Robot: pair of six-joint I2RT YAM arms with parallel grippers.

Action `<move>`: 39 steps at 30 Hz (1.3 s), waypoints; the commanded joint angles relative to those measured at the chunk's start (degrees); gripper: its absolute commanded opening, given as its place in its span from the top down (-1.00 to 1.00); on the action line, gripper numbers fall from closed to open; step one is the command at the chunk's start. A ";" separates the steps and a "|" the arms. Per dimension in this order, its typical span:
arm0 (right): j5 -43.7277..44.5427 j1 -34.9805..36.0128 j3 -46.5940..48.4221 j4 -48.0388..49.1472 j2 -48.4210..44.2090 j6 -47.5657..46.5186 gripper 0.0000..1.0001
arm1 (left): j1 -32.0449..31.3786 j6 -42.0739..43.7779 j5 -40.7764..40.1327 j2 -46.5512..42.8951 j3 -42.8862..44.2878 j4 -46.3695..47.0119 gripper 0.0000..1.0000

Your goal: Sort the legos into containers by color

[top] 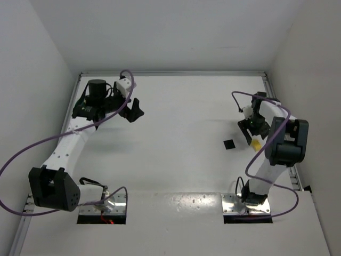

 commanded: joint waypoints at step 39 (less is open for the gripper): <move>-68.35 18.68 25.93 -15.05 8.83 0.73 0.68 | 11.42 0.42 37.79 9.27 0.26 -5.56 -0.99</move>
